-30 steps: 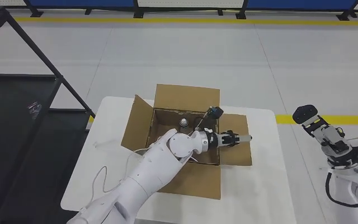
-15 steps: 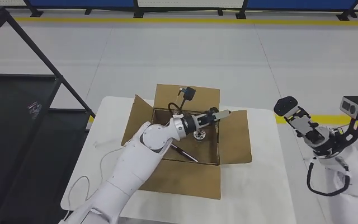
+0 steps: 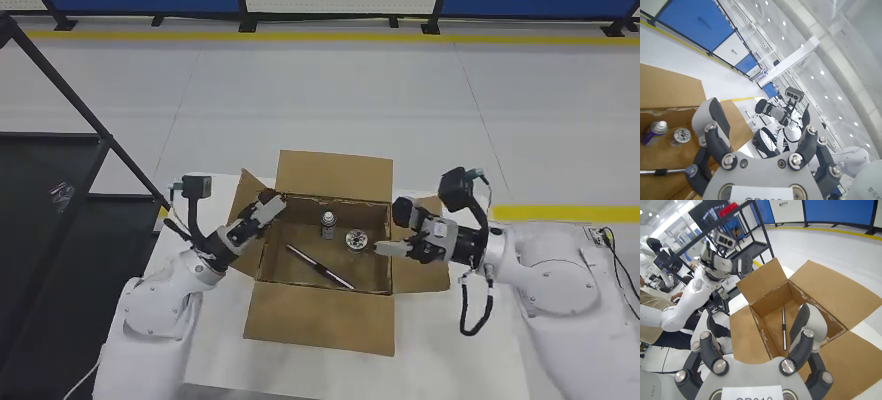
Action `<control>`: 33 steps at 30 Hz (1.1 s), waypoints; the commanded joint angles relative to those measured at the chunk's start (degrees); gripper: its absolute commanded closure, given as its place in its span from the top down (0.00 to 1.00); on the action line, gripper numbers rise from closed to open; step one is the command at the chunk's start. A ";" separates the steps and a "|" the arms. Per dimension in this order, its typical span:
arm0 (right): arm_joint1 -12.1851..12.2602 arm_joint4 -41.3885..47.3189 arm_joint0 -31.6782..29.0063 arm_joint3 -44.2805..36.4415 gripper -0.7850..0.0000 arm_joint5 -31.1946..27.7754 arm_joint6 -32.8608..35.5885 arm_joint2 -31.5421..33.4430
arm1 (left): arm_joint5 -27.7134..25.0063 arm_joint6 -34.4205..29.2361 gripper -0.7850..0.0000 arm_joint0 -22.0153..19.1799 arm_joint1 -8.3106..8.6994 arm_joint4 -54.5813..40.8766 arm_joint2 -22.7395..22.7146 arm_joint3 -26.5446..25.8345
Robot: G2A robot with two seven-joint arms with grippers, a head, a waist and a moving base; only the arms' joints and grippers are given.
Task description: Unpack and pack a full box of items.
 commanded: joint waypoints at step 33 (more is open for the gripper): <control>-10.96 -30.07 26.12 28.03 1.00 23.21 3.36 -40.66 | 4.38 4.00 1.00 9.51 2.03 -7.12 -10.96 -2.08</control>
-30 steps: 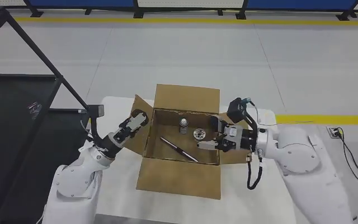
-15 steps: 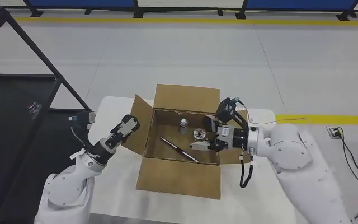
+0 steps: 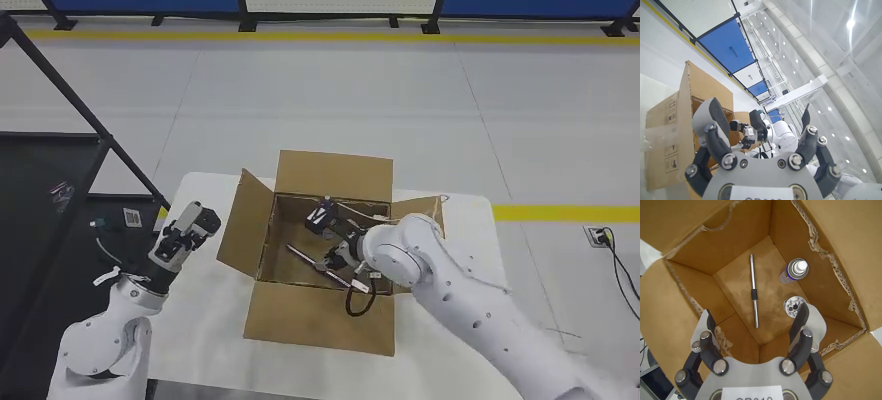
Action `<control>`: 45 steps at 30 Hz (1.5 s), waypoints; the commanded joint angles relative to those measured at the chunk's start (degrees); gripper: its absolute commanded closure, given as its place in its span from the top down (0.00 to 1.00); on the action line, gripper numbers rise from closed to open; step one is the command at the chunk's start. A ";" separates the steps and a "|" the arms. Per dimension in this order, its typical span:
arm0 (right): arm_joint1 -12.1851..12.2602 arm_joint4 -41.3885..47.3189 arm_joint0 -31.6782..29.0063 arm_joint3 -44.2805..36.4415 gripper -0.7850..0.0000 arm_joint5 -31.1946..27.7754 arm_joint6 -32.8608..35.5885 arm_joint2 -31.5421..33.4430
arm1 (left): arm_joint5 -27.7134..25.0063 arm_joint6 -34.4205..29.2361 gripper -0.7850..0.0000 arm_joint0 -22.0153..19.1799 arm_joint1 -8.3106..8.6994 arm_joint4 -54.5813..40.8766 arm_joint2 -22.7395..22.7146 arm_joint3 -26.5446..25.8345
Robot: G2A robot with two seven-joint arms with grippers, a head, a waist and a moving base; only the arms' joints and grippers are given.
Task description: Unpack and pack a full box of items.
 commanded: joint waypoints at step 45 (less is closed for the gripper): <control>-18.17 1.80 10.16 48.66 0.00 5.50 -14.04 -7.81 | -0.02 0.10 1.00 0.10 0.04 -0.01 0.06 -0.06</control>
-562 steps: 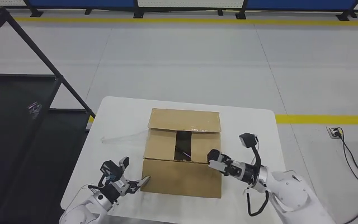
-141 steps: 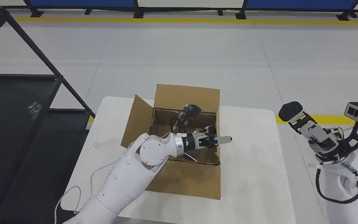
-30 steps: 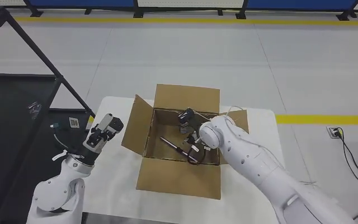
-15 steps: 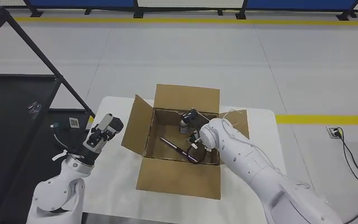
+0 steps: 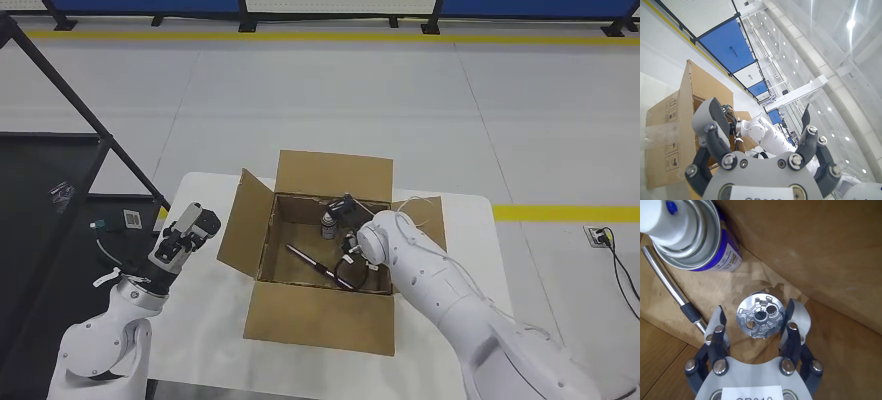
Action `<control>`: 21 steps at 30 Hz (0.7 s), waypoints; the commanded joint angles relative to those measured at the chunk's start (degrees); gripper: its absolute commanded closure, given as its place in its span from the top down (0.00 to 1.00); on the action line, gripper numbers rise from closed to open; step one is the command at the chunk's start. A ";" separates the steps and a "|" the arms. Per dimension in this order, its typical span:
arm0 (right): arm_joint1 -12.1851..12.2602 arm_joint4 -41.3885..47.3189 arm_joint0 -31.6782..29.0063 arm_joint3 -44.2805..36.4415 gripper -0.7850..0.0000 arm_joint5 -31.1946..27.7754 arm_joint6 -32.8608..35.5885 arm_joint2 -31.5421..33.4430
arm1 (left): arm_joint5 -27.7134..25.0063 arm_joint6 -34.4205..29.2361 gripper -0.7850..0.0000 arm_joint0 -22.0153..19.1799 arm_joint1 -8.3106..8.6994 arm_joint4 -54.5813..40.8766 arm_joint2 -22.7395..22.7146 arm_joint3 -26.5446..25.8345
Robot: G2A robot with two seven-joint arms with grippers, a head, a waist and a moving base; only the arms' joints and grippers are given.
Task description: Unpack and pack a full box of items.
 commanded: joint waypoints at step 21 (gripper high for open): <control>4.84 -4.73 -1.02 -14.16 0.00 -8.95 6.32 6.40 | 0.00 0.00 1.00 0.00 0.00 0.00 0.00 0.00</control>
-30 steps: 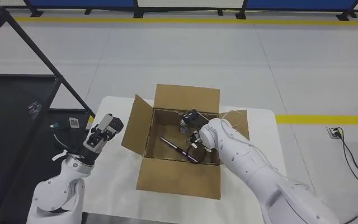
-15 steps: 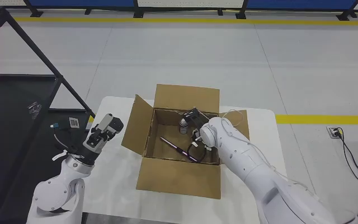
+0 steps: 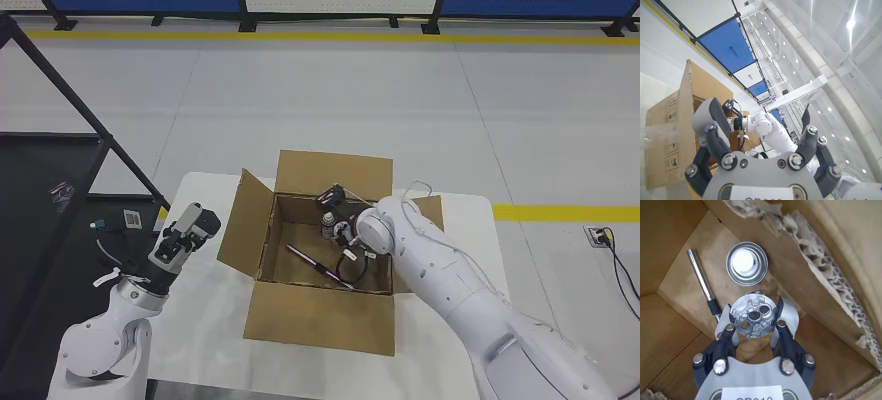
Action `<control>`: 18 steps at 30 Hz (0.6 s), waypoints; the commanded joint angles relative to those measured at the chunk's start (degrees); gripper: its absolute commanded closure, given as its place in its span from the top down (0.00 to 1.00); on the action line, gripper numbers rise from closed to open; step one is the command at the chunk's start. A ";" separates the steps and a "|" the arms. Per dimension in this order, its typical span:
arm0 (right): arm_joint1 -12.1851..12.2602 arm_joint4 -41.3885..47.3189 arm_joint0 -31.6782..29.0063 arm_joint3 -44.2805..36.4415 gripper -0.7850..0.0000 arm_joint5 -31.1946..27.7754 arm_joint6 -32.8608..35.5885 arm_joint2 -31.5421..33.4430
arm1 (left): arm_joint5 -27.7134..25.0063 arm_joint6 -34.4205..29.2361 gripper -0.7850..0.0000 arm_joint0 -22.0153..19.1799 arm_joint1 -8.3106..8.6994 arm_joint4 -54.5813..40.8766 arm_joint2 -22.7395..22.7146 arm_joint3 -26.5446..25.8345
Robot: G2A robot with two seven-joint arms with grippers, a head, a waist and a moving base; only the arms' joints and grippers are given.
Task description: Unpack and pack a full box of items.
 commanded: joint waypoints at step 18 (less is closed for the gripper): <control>15.42 -17.16 -33.57 -63.38 0.00 13.10 11.04 36.57 | 0.00 0.00 1.00 0.00 0.00 0.00 0.00 0.00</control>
